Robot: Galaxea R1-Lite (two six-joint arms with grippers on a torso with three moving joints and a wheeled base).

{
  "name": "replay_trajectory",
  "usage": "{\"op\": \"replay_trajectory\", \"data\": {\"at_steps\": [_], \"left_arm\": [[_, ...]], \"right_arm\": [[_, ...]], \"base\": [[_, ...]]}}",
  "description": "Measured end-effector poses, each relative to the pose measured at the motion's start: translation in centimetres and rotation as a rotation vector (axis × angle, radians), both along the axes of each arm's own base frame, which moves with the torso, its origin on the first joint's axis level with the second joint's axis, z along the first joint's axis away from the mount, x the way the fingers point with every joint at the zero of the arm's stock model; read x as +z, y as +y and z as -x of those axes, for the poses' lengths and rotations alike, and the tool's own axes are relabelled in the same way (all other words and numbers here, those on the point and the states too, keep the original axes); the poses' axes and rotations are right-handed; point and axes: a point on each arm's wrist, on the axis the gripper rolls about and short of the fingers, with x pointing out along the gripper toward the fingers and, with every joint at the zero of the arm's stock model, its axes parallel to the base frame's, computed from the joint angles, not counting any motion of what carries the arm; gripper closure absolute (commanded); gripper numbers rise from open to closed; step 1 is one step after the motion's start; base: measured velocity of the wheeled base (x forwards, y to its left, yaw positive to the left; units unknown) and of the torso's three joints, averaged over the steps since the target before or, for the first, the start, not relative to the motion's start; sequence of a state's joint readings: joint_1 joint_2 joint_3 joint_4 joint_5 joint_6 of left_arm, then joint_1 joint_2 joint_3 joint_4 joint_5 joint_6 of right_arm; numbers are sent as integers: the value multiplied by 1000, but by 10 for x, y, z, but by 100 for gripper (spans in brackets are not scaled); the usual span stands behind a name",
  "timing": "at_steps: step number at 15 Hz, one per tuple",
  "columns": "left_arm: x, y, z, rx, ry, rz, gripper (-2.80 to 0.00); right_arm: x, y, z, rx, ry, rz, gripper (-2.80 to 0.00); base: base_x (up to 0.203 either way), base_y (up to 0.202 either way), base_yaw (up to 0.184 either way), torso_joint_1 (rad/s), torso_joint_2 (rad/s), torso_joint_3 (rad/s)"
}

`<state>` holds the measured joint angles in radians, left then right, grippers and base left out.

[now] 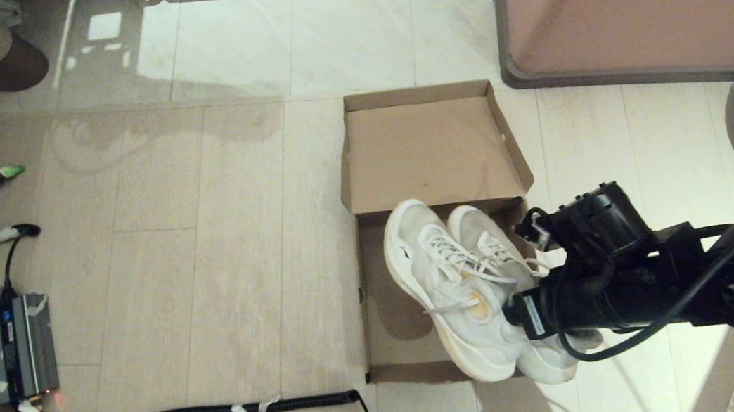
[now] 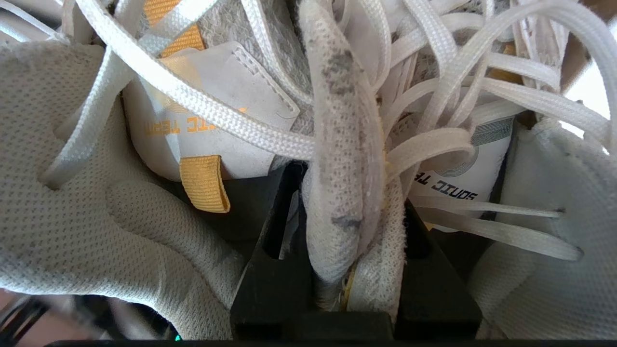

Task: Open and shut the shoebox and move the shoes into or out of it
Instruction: Put the shoes into the shoe box

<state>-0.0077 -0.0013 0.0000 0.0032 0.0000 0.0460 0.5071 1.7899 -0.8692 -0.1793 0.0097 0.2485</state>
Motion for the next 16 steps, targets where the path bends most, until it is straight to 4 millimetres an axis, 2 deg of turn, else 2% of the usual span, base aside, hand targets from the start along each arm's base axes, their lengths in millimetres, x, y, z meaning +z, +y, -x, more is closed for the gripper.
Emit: {"op": "replay_trajectory", "data": {"at_steps": [4, 16], "left_arm": [[0, 0, 0, 0, 0, 0, 0], [0, 0, 0, 0, 0, 0, 0]], "right_arm": [[-23, 19, -21, -40, -20, 24, 0], [-56, 35, -50, -118, -50, 33, 0]], "base": [[0, 0, 0, 0, 0, 0], [0, 0, 0, 0, 0, 0]]}}
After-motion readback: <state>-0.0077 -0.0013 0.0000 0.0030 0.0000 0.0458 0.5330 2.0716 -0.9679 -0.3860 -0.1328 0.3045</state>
